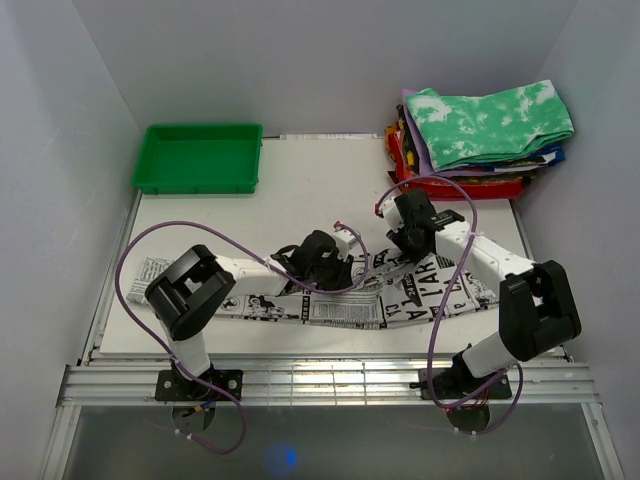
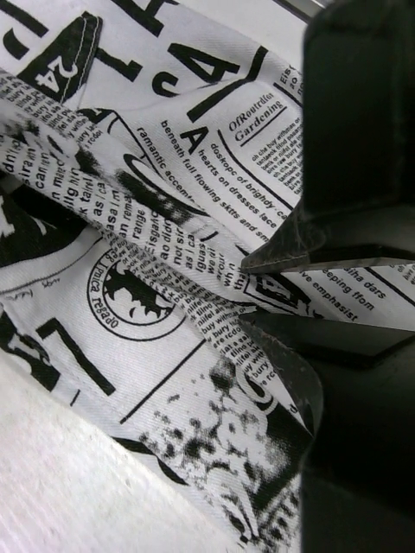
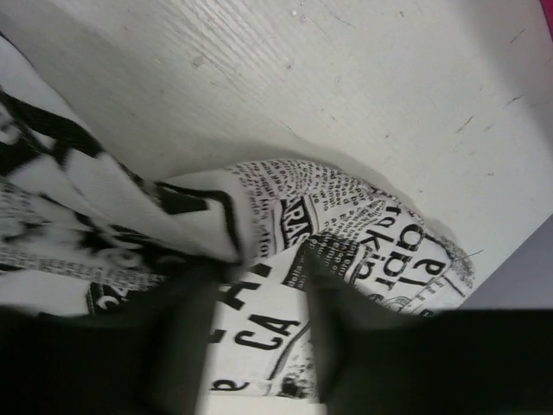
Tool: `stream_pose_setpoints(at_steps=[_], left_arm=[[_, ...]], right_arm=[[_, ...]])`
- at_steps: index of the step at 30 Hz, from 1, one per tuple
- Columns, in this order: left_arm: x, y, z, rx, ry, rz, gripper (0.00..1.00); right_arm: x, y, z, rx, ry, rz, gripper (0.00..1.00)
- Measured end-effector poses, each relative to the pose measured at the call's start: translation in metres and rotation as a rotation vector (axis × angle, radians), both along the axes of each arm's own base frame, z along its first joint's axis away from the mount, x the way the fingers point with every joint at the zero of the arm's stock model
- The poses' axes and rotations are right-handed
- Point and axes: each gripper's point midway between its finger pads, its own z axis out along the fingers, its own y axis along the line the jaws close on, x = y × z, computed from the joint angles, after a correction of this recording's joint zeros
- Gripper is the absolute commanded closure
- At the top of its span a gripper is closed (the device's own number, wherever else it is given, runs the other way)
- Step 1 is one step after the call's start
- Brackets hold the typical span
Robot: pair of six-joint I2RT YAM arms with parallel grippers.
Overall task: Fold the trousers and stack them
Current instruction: Fold the trousers
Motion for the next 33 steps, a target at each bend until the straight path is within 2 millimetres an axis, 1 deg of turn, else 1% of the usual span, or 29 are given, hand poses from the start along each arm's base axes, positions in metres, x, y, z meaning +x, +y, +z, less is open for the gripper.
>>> stream_pose_setpoints(at_steps=[1,2,3,5,7,9,10,12,14,16,17,18,20,22,23,26,27,29,31,33], left_arm=[[0.002,0.003,0.001,0.003,0.003,0.005,0.62],[0.003,0.007,0.001,0.007,0.008,0.005,0.54],[0.005,0.011,0.003,0.012,0.009,0.005,0.49],[0.008,0.018,0.008,0.018,0.012,0.004,0.42],[0.014,0.023,0.016,0.015,0.012,0.005,0.40],[0.026,0.025,0.029,0.002,0.009,0.021,0.36],[0.035,0.026,0.037,-0.007,0.008,0.036,0.36],[0.060,0.032,0.057,-0.038,0.004,0.084,0.35],[0.090,0.047,0.075,-0.071,-0.014,0.144,0.33],[0.115,0.065,0.088,-0.086,-0.040,0.186,0.31],[0.123,0.074,0.092,-0.082,-0.046,0.197,0.31],[0.126,0.080,0.093,-0.074,-0.052,0.195,0.30],[0.126,0.083,0.095,-0.059,-0.061,0.156,0.30],[0.114,0.079,0.095,-0.053,-0.051,0.087,0.31],[0.107,0.076,0.095,-0.056,-0.043,0.052,0.33],[0.086,0.070,0.097,-0.069,-0.017,-0.027,0.42],[0.081,0.068,0.097,-0.072,-0.008,-0.044,0.44],[0.075,0.069,0.093,-0.065,0.021,-0.050,0.50],[0.071,0.075,0.085,-0.049,0.060,-0.035,0.53],[0.067,0.087,0.070,-0.030,0.119,-0.001,0.57]], right_arm=[[0.000,-0.002,-0.002,-0.009,0.004,-0.007,0.14],[0.002,-0.006,-0.002,-0.027,0.004,-0.007,0.02],[0.002,-0.010,-0.002,-0.036,0.003,-0.013,0.10],[0.004,-0.018,-0.001,-0.046,0.001,-0.028,0.10],[0.008,-0.025,0.004,-0.037,-0.006,-0.050,0.10],[0.013,-0.033,0.019,-0.014,-0.036,-0.079,0.10],[0.017,-0.037,0.028,0.001,-0.059,-0.091,0.10],[0.024,-0.049,0.051,0.027,-0.118,-0.114,0.10],[0.027,-0.064,0.067,0.034,-0.164,-0.134,0.10],[0.024,-0.080,0.075,0.029,-0.181,-0.152,0.10],[0.022,-0.088,0.077,0.025,-0.180,-0.157,0.10],[0.019,-0.095,0.077,0.022,-0.172,-0.164,0.10],[0.014,-0.106,0.072,0.020,-0.140,-0.174,0.10],[0.007,-0.111,0.065,0.030,-0.097,-0.174,0.09],[0.003,-0.111,0.062,0.039,-0.076,-0.170,0.01],[-0.006,-0.109,0.054,0.067,-0.019,-0.151,0.19],[-0.009,-0.108,0.052,0.071,-0.003,-0.144,0.30],[-0.016,-0.110,0.045,0.068,0.025,-0.140,0.36],[-0.027,-0.114,0.030,0.061,0.068,-0.147,0.37],[-0.046,-0.125,0.003,0.035,0.133,-0.170,0.39]])
